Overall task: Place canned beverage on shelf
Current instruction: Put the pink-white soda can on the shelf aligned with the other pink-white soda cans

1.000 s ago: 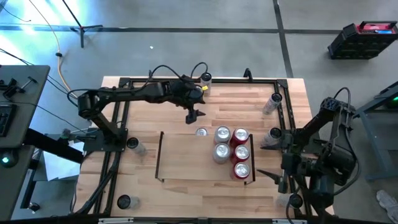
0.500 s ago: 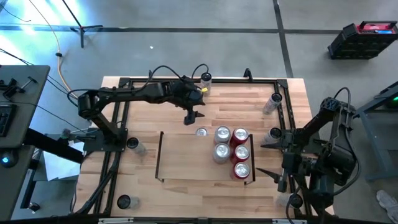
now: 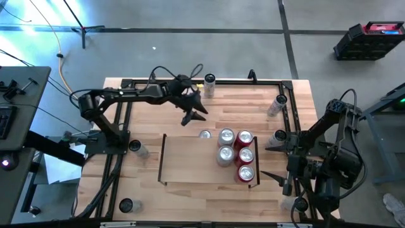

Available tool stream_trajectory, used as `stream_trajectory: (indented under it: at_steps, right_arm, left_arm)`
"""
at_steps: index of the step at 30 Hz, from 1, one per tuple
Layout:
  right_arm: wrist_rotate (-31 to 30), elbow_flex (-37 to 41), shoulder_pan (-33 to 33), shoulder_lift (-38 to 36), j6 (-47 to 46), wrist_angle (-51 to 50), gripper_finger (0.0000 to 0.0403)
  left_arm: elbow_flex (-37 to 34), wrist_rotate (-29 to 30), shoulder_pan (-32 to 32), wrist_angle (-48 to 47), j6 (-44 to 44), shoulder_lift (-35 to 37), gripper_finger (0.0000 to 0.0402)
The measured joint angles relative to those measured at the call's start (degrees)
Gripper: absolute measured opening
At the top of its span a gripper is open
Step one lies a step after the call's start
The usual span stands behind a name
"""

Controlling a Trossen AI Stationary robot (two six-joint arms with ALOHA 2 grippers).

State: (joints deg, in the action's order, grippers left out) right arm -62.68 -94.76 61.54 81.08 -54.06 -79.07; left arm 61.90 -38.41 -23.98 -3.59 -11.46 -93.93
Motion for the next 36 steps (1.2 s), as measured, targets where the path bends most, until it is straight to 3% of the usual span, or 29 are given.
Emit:
stream_trajectory:
  at_steps: [4,8,13,17,28,36]
  right_arm:
    - [0.10,0.00,-0.08,-0.01,0.02,0.00,0.0341]
    - [-0.11,0.00,-0.80,0.00,-0.38,0.00,0.0341]
    - [-0.13,0.00,-2.22,0.00,-1.97,0.02,0.0341]
    - [-0.13,0.00,-3.29,0.00,-2.06,0.04,0.0341]
    - [-0.12,0.00,-6.46,-0.01,-5.76,0.15,0.0341]
    - [-0.13,0.00,-6.93,-0.02,-6.31,0.55,0.0341]
  left_arm:
    - [-4.58,-0.78,-0.79,7.82,3.40,-0.07,0.0218]
    - [-5.93,-2.52,-1.15,9.30,2.12,-0.07,0.0269]
    - [-9.25,-11.91,-1.92,16.64,1.20,-0.07,0.0324]
    - [-12.67,-13.66,-3.12,22.73,0.92,-0.07,0.0352]
    - [-16.82,-14.01,-3.83,27.97,-4.82,-0.21,0.0363]
    - [-17.52,-13.99,-3.81,30.22,-9.70,-7.58,0.0363]
